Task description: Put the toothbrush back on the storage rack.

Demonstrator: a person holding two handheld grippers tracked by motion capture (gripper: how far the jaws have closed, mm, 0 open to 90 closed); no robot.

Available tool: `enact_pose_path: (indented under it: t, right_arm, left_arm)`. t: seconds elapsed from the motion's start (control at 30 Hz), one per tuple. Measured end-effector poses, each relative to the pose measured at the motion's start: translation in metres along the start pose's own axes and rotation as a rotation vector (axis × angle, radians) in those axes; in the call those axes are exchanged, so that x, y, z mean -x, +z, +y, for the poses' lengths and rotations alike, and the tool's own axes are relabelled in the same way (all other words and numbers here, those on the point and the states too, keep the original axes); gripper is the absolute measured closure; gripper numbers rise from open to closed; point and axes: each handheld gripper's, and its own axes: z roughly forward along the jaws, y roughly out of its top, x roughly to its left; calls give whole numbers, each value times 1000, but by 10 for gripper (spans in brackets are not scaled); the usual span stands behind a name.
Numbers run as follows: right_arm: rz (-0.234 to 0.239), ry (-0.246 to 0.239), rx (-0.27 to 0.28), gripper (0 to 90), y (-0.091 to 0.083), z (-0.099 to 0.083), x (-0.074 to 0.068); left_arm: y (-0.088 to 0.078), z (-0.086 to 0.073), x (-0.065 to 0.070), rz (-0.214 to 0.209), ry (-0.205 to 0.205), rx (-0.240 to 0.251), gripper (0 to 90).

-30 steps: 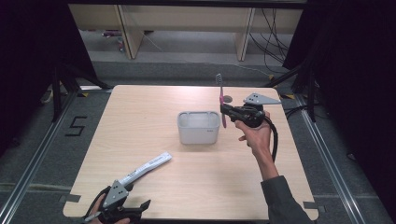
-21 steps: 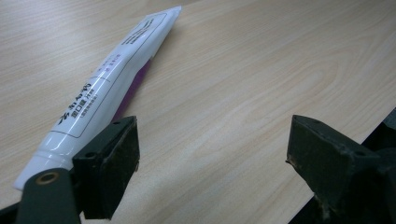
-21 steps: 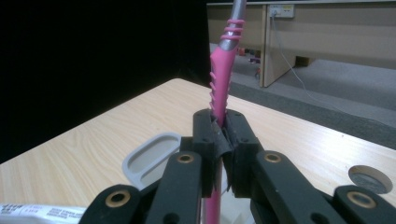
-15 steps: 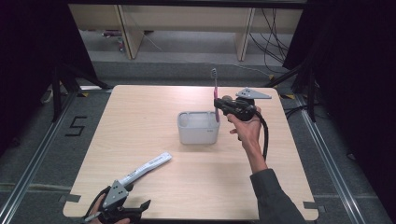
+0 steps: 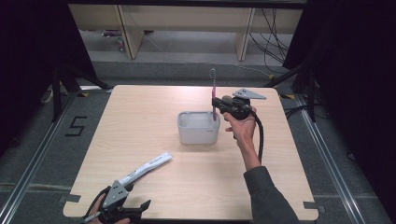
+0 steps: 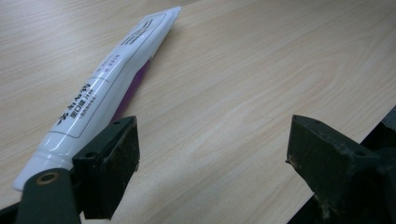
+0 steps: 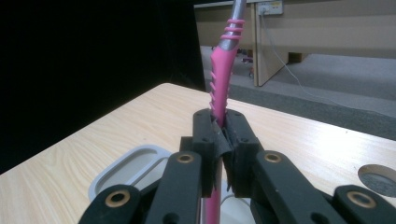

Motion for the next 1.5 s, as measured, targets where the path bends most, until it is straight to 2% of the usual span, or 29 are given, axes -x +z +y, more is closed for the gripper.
enact_pose_path:
  t: [0.13, 0.17, 0.23, 0.3, 0.43, 0.5, 0.53, 0.73, 0.77, 0.8, 0.83, 0.87, 0.93, 1.0, 1.13, 1.2, 1.23, 1.5]
  right_arm:
    - [1, 19, 0, 844, 4, -5, 1]
    - [1, 17, 3, 845, 5, -6, 2]
    - [-5, 24, 7, 845, 7, -7, 2]
    - [-9, 4, 8, 844, 9, -11, 3]
    - [-13, 36, 7, 844, 11, -16, 3]
    - [-16, 29, 2, 844, 12, -19, 5]
    - [-12, 50, 8, 844, 13, -21, 4]
    - [-10, 37, -6, 843, 14, -27, 6]
    - [-11, 53, -6, 843, 14, -28, 6]
    - [-11, 42, -8, 843, 15, -29, 7]
    - [-7, 64, -11, 842, 15, -30, 6]
    - [-11, 44, -4, 842, 16, -32, 7]
    - [-3, 65, -5, 842, 16, -34, 7]
    - [-12, 37, -2, 842, 16, -35, 8]
    - [-25, 28, -12, 841, 15, -35, 7]
    - [-28, 24, -20, 840, 15, -36, 7]
    - [-22, 9, -19, 840, 15, -37, 8]
    - [-25, 27, -37, 829, 15, -42, 8]
  left_arm:
    - [0, 0, 0, 1, 2, -5, 167]
    - [0, 0, 1, 0, -9, 6, 166]
    - [-1, 0, 0, 1, 4, -6, 166]
    - [0, 0, 1, 0, -9, 5, 166]
    - [0, 0, 0, 1, 2, -4, 167]
    - [0, 0, 0, 0, 1, -4, 166]
    - [0, 0, 1, 0, -8, 4, 167]
    - [0, 0, 0, 1, 1, -4, 166]
    - [0, 0, 1, 1, -2, -2, 166]
    - [0, 0, 1, 1, -2, -1, 167]
    - [0, 0, 1, 0, -1, -3, 166]
    - [0, 0, 0, 1, 0, -4, 166]
    - [0, 0, 0, 0, 1, -4, 166]
    - [0, 0, 1, 0, -1, -3, 166]
    - [0, 0, 1, -1, -10, 5, 166]
    - [0, 0, 0, 0, -1, -2, 167]
    - [0, 0, 1, 0, -2, -3, 167]
    - [0, 0, 0, -1, 1, -3, 166]
